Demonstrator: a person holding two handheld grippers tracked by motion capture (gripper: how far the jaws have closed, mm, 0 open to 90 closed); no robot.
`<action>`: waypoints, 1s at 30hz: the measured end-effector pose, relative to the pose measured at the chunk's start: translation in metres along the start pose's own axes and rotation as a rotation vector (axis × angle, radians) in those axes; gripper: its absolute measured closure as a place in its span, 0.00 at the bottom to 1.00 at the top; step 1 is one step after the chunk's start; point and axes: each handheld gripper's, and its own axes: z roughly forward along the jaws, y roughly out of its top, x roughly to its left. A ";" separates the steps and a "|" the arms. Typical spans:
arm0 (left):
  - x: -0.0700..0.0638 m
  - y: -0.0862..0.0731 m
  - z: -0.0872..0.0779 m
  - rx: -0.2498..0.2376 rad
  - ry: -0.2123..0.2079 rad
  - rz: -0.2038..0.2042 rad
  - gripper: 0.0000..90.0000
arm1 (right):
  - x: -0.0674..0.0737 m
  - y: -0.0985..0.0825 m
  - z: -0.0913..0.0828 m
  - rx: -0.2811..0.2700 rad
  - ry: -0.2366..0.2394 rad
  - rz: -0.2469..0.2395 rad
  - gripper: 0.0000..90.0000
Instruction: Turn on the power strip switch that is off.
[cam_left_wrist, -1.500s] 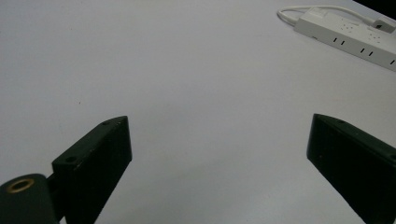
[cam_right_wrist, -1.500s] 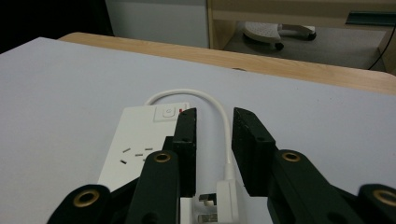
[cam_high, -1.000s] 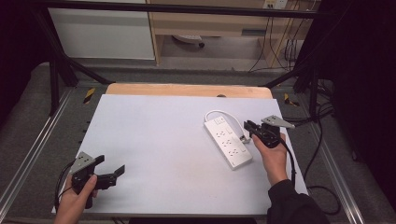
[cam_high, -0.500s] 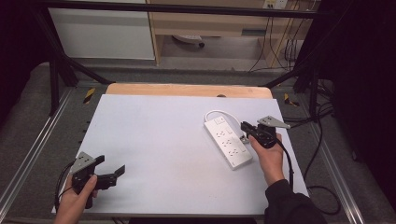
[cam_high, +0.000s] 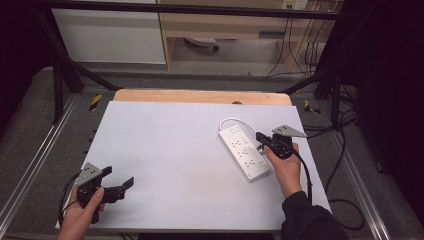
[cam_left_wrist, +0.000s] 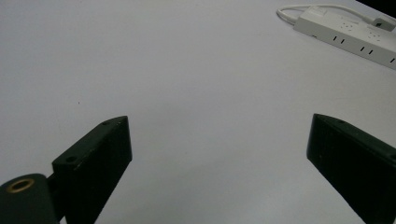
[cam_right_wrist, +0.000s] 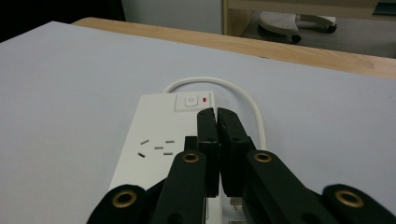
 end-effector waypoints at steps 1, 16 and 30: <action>0.000 0.000 0.000 0.000 -0.001 0.000 0.07 | 0.000 -0.001 0.001 0.003 -0.001 0.000 1.00; 0.000 0.000 0.001 0.002 0.003 0.006 0.07 | 0.000 -0.008 0.010 0.045 -0.004 0.013 1.00; -0.001 0.000 0.000 0.006 0.003 0.009 0.07 | 0.001 -0.015 0.014 0.041 -0.008 0.016 1.00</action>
